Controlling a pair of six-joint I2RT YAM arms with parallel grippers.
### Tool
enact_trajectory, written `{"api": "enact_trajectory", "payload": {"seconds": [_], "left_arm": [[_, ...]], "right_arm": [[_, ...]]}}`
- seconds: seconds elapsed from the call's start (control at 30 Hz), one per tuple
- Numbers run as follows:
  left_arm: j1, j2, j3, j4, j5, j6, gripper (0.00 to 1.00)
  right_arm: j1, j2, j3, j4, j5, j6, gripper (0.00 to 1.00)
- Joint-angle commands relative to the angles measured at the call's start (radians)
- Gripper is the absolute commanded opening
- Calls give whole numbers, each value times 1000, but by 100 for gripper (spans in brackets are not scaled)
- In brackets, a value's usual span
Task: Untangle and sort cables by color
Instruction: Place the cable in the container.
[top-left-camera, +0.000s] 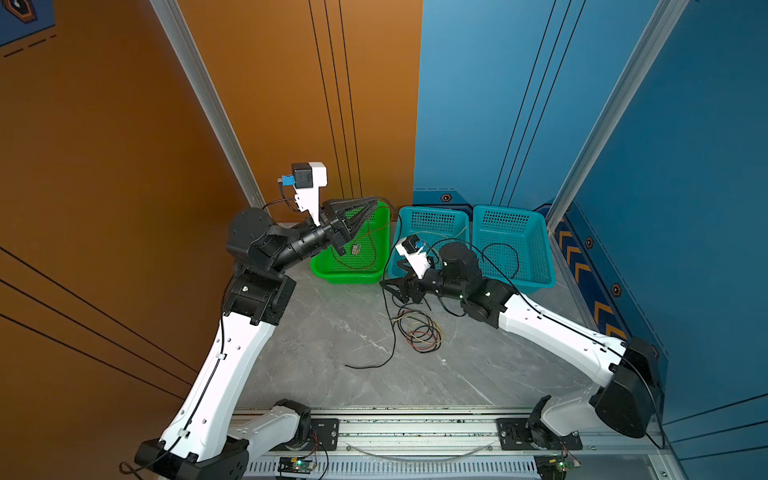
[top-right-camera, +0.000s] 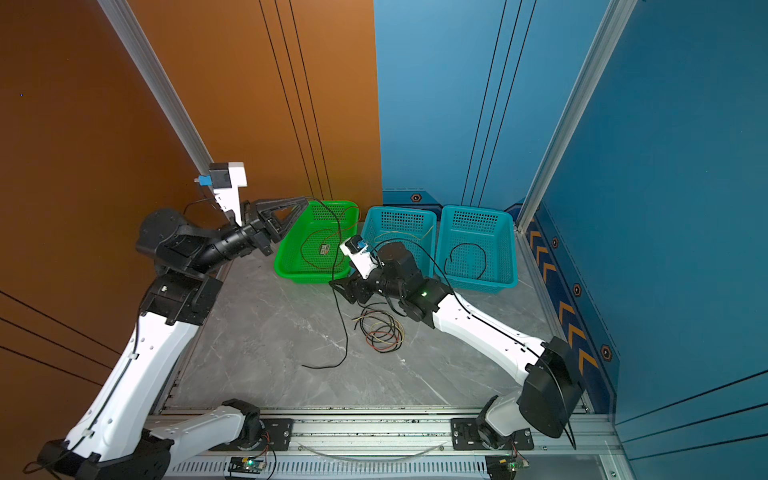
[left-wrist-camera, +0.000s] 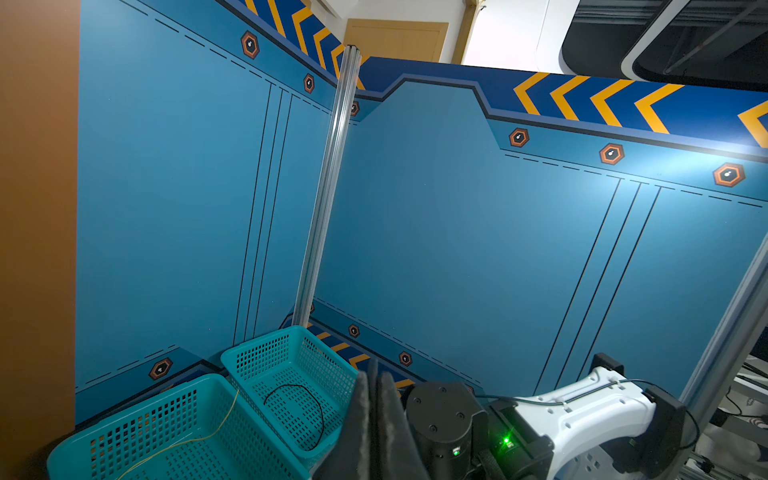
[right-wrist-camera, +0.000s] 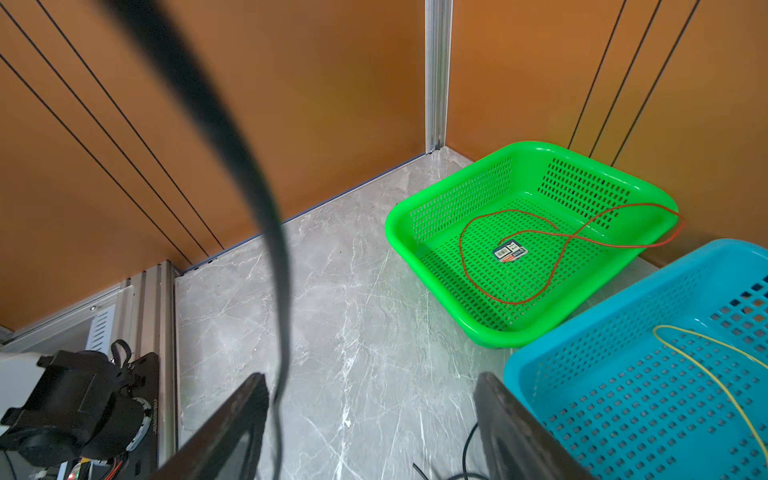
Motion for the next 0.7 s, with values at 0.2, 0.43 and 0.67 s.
{"api": "enact_trajectory", "payload": {"seconds": [0.2,0.43,0.67], "left_arm": [[-19,-20,-12,40,-10,-9,0],[16,-87,-65,-42,-44,45,0],[53,-141,-187,-70,-72,64,0]], "right_arm": [[4,108,46,183,-35,68,31],[-49,43,-5,142,120,69,3],[-246,-43,69,23,258,73,0]]}}
